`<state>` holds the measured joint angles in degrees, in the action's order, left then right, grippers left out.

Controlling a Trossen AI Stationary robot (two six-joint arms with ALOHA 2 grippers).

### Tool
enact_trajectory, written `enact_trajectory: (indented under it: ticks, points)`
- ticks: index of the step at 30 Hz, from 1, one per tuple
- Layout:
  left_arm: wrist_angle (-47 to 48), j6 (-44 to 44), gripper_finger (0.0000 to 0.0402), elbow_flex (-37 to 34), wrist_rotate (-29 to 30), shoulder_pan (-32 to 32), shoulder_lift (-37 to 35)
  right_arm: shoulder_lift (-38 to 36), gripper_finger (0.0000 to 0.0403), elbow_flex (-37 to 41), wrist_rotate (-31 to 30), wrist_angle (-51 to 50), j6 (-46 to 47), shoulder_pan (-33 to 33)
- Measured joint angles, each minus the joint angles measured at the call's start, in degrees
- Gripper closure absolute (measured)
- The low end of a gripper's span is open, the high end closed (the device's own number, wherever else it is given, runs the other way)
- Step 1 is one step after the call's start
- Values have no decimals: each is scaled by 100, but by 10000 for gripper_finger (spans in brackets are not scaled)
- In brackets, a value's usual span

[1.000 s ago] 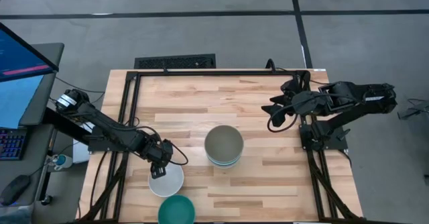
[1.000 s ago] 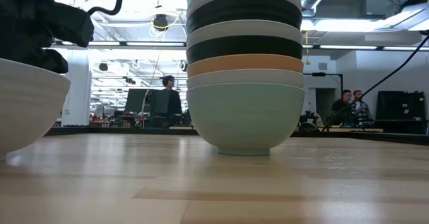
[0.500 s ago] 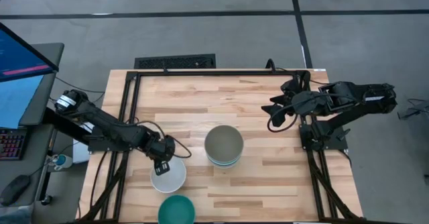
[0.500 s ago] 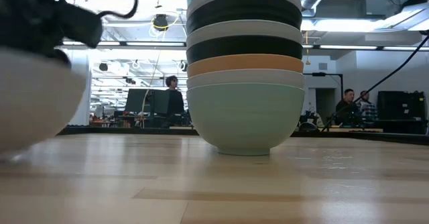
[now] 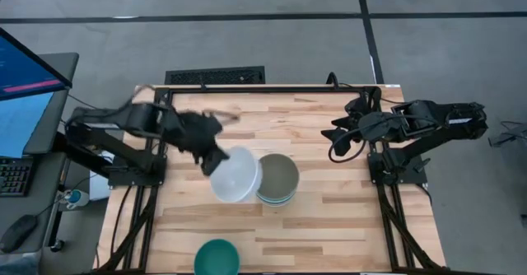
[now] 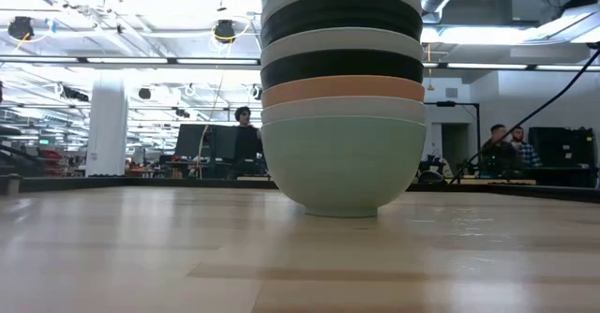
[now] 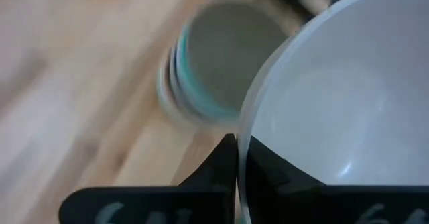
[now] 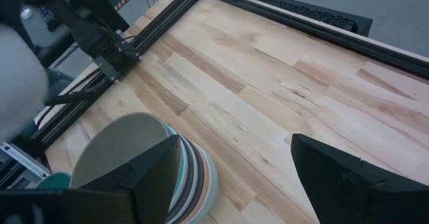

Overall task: Nest bowls inside each other
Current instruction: Stack the white bowl on the gray bowl

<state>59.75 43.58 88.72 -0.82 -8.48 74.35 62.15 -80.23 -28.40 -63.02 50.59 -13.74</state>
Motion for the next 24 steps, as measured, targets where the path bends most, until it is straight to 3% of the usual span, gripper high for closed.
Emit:
enact_trajectory:
  ticks: [4, 15, 19, 24]
  points:
    - [195, -241, 401, 924, 128, 220, 475, 0, 97, 0, -2, -1, -46, 0]
    - [677, -1413, 401, 2540, -572, 797, 2642, -2, 97, 0, -11, 0, -93, -17]
    - [939, -1617, 401, 2858, -1101, 1151, 3134, -2, 97, 0, -9, -1, -63, -114]
    - [1375, -1672, 401, 2901, -1215, 1277, 3482, -2, 97, 0, -11, -49, -50, -274]
